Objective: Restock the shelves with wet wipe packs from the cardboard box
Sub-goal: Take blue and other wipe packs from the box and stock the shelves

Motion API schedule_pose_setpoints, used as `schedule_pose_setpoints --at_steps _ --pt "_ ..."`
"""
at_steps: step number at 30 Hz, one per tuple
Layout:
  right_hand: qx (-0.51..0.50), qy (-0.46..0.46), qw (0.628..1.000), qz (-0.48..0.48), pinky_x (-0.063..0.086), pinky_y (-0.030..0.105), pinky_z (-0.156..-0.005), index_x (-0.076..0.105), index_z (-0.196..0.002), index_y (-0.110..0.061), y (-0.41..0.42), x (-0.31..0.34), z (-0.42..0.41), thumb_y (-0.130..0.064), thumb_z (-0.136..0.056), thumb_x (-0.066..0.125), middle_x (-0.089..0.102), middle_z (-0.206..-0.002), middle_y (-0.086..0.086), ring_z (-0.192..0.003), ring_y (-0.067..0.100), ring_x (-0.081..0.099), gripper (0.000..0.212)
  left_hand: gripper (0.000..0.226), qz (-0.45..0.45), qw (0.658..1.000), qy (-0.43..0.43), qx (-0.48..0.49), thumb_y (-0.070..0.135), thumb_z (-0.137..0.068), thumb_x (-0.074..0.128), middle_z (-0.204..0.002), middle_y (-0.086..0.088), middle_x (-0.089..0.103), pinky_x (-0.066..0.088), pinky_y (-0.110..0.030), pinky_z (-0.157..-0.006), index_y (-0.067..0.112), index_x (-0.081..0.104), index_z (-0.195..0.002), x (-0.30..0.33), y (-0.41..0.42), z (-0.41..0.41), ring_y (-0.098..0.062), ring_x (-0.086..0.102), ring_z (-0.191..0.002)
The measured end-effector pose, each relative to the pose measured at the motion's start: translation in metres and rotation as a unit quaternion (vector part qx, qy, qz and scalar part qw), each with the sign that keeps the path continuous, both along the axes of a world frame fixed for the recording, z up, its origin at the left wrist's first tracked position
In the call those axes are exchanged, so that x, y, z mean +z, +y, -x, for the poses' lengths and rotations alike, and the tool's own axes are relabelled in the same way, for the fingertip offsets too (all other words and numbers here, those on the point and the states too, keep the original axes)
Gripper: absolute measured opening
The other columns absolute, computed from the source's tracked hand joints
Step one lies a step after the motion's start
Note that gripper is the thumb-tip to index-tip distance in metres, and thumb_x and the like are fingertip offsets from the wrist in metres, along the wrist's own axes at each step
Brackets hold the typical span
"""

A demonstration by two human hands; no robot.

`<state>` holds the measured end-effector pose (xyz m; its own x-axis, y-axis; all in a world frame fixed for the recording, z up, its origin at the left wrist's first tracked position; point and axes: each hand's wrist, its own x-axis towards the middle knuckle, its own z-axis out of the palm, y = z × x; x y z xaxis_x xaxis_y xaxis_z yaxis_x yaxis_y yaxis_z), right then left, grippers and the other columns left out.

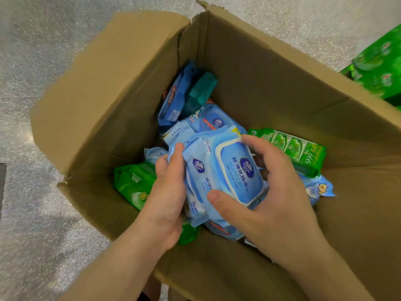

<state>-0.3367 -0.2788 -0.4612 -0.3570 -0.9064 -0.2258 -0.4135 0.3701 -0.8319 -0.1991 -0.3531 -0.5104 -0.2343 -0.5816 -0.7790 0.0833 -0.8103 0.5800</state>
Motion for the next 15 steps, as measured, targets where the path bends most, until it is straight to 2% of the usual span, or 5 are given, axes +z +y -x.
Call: schedule_pose_setpoints --at_steps 3,7,10,12,15 --pt "-0.046 -0.013 0.998 -0.044 0.044 0.02 -0.104 0.031 -0.144 -0.049 0.003 -0.002 -0.005 -0.079 -0.047 0.071 0.04 -0.128 -0.035 -0.127 -0.005 0.046 0.108 0.069 0.009 1.0 -0.009 -0.019 0.075 -0.084 0.06 -0.128 0.002 0.072 0.055 -0.052 -0.099 0.037 0.046 -0.141 0.001 0.002 0.0 -0.024 0.072 -0.112" --pt "-0.06 -0.012 0.997 -0.055 0.039 0.018 -0.111 0.031 -0.155 -0.039 0.007 -0.001 -0.01 -0.081 -0.046 0.067 0.04 -0.13 -0.027 -0.132 -0.008 0.039 0.122 0.115 -0.003 0.997 0.025 -0.067 0.093 -0.048 0.073 -0.137 0.002 0.067 0.05 -0.051 -0.105 0.039 0.046 -0.146 0.01 0.006 -0.006 -0.026 0.067 -0.122" --pt "-0.045 -0.006 0.998 -0.042 0.033 0.004 -0.105 0.031 -0.154 -0.039 0.008 0.001 -0.019 -0.077 -0.047 0.071 0.037 -0.128 -0.025 -0.132 -0.01 0.037 0.121 0.134 0.013 0.997 0.051 -0.059 0.082 -0.029 0.087 -0.134 0.0 0.069 0.058 -0.049 -0.097 0.033 0.044 -0.146 0.018 0.01 -0.01 -0.026 0.07 -0.117" --pt "-0.029 -0.007 0.998 -0.049 0.032 0.001 -0.102 0.03 -0.152 -0.041 0.004 0.008 -0.026 -0.078 -0.043 0.073 0.035 -0.129 -0.023 -0.132 -0.01 0.036 0.123 0.141 0.019 0.995 0.092 -0.025 0.068 -0.023 0.096 -0.133 -0.005 0.069 0.061 -0.046 -0.09 0.028 0.041 -0.147 0.022 0.013 -0.012 -0.029 0.07 -0.116" --pt "0.007 -0.055 0.996 -0.068 0.043 0.019 -0.108 0.031 -0.153 -0.044 -0.003 0.021 -0.033 -0.082 -0.041 0.074 0.035 -0.136 -0.022 -0.136 -0.005 0.038 0.126 0.145 0.012 0.992 0.121 0.028 0.055 -0.025 0.102 -0.138 -0.01 0.065 0.058 -0.055 -0.095 0.03 0.037 -0.152 0.025 0.01 -0.022 -0.035 0.067 -0.12"
